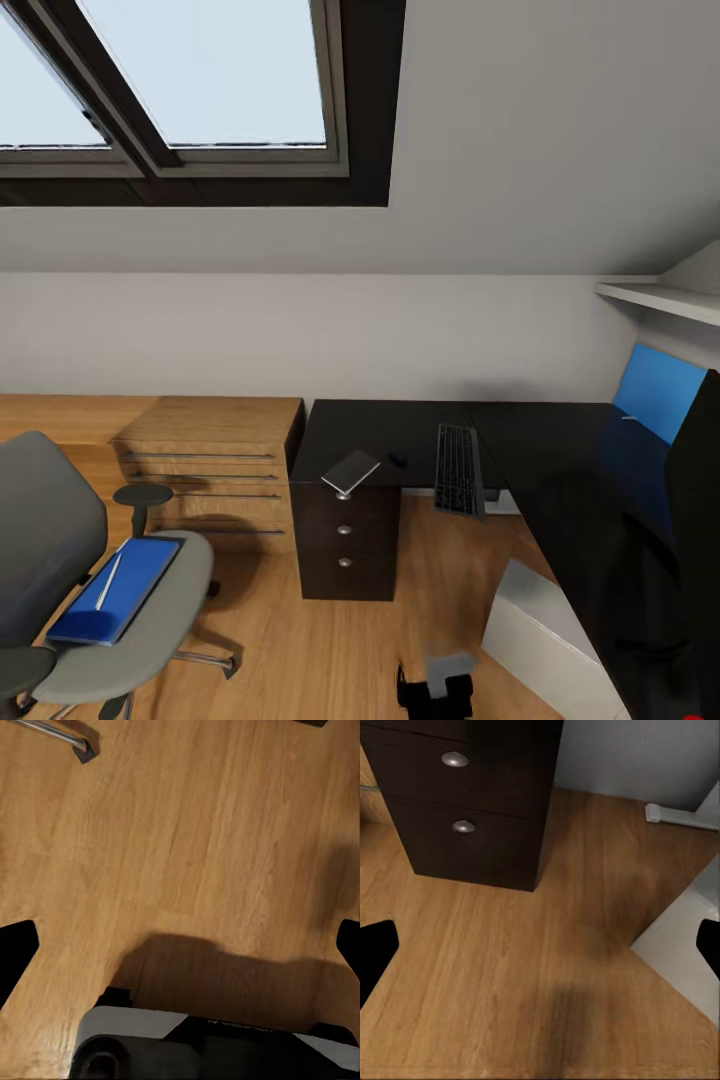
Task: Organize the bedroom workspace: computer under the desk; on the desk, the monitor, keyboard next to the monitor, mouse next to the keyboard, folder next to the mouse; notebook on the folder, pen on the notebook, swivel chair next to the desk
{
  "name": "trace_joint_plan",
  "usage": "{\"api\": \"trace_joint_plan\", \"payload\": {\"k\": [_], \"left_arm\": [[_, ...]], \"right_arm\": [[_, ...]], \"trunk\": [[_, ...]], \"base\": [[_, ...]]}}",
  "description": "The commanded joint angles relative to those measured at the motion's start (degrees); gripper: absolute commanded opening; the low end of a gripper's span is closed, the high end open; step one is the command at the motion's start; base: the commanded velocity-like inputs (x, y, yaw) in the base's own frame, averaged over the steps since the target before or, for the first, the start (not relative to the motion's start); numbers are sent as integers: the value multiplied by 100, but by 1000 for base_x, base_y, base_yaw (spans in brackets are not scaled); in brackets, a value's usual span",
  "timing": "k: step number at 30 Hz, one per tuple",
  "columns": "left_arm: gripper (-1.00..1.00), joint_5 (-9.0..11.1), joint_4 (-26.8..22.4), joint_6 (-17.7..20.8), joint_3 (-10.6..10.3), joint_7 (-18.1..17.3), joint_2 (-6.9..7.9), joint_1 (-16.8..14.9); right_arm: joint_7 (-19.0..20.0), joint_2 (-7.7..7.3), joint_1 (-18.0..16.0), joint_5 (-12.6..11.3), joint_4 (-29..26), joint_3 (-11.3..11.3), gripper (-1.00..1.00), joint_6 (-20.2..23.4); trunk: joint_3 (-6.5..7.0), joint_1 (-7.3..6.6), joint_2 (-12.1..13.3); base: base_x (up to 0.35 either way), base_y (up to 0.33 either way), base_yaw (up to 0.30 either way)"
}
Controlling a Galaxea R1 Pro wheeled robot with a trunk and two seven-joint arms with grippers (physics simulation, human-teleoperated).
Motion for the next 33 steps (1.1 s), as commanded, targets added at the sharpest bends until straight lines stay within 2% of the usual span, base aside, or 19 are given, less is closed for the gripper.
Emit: {"api": "trace_joint_plan", "payload": {"k": [1,4,5,6,8,9,19,25,33], "left_arm": [[100,51,121,-15,-43,49,3,-3],[100,44,442,-69,-75,41,2,-3],[100,23,917,-195,-104,31,-11,-3],[100,16,977,-258,-106,30,-12,-3],[100,-9,1109,-527,-112,28,-16,-3],[100,-80,1268,-879,-115,26,-22,-3],[100,-211,1494,-1171,-117,26,-18,-3],[100,-214,1504,-1186,-111,26,-10,-3],[100,-213,1506,-1200,-109,26,-6,-3]], "right_arm": [[-48,-3,-7,14,185,33,100,-136],[-45,-4,-7,12,542,24,100,-483],[-44,-6,-6,11,1016,17,100,-1063],[-43,-6,-6,11,1095,16,100,-1160],[-43,-6,-6,10,1288,14,100,-1380],[-43,-6,-6,6,1437,-6,100,-1522],[-27,-29,-7,-115,1553,-180,100,-1630],[-25,-112,-7,-122,1552,-189,100,-1637],[-25,-135,-7,-123,1556,-190,100,-1633]], "trunk": [[0,3,-4],[1,3,-4],[1,3,-4],[1,3,-4],[1,3,-4],[1,3,-4],[1,3,-4],[1,3,-4],[1,3,-4]], "base": [[0,0,0],[0,0,0],[0,0,0],[0,0,0],[0,0,0],[0,0,0],[0,0,0],[0,0,0],[0,0,0]]}}
